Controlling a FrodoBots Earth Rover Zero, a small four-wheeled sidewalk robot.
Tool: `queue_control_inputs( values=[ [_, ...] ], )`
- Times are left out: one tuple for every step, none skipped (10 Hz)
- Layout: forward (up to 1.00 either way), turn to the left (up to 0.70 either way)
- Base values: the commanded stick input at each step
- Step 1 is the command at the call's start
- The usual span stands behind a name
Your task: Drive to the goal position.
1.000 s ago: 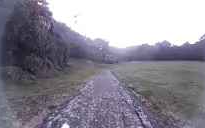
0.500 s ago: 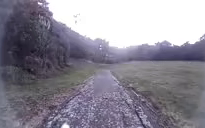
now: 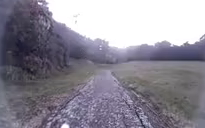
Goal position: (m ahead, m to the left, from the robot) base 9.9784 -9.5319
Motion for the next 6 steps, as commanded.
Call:
queue_control_inputs(
  values=[
    [0.70,0.00],
    [0.70,0.00],
    [0.70,0.00],
    [0.70,0.00],
    [0.70,0.00],
    [0.70,0.00]
  ],
)
